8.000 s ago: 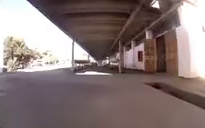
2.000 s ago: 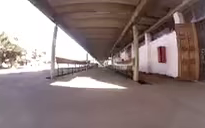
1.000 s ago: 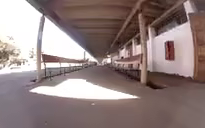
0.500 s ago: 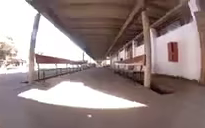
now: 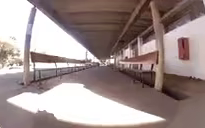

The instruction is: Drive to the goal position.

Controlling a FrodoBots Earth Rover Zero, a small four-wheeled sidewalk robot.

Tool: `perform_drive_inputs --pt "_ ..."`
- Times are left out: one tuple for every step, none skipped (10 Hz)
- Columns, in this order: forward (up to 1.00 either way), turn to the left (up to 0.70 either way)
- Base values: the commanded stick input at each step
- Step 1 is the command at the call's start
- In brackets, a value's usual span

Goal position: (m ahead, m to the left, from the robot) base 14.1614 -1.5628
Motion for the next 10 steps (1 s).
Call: perform_drive_inputs --pt "0.92 0.01" --pt "0.92 0.01" --pt "0.92 0.01" --pt "0.92 0.01" --pt "0.92 0.01" --pt "0.92 0.01" --pt "0.92 0.01" --pt "0.92 0.01" --pt "0.92 0.01" --pt "0.92 0.01"
